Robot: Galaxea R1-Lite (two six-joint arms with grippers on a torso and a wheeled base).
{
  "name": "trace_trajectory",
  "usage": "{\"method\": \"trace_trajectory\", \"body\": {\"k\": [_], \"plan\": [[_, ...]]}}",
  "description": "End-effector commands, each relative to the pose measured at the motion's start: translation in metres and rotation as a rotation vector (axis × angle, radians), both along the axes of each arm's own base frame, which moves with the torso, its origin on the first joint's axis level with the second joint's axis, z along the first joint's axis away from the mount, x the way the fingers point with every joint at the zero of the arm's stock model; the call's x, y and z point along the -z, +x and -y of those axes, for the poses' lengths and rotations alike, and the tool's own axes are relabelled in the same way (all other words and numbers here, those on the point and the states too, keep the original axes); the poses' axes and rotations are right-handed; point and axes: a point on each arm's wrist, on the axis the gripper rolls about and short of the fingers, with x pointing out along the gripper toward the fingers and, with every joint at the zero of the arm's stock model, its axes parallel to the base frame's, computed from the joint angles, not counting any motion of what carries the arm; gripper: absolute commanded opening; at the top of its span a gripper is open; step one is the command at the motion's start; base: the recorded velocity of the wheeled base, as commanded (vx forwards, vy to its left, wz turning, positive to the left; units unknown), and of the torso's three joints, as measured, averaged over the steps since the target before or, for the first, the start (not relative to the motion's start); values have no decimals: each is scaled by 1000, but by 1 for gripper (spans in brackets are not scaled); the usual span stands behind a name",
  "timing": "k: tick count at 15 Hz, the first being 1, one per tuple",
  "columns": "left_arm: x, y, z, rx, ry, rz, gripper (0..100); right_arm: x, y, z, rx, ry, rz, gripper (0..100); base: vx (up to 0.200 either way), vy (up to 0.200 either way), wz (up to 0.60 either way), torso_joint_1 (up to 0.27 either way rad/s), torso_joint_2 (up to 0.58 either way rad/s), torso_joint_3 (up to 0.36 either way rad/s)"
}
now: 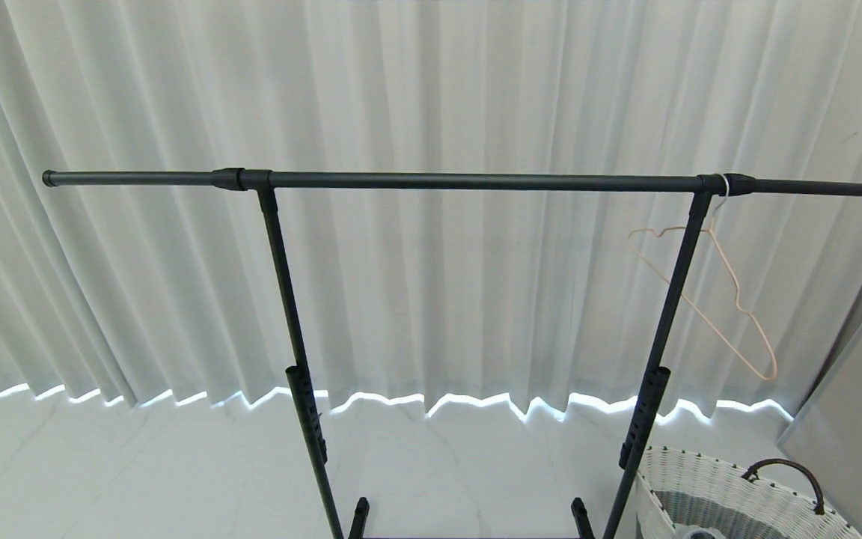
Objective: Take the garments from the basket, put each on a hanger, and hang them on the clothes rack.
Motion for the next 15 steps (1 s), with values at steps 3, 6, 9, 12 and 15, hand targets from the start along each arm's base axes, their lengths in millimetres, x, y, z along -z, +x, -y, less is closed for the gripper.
{"method": "trace_trajectory", "body": {"k": [3, 6, 9, 12, 15], "plan": [[4, 1, 3, 4, 30, -1, 100, -1, 0, -2, -1, 2, 0, 0, 0, 0, 0, 0, 0, 0], [4, 2, 3, -1, 31, 0, 0, -2, 0, -3, -1, 8, 0, 0, 0, 0, 0, 0, 0, 0], [4, 4, 2, -15, 29, 1, 0, -2, 0, -3, -1, 8, 0, 0, 0, 0, 0, 0, 0, 0], [5, 4, 2, -17, 31, 2, 0, -2, 0, -3, -1, 8, 0, 0, 0, 0, 0, 0, 0, 0], [4, 4, 2, -21, 31, 5, 0, -2, 0, -3, 0, 7, 2, 0, 0, 0, 0, 0, 0, 0]]}}
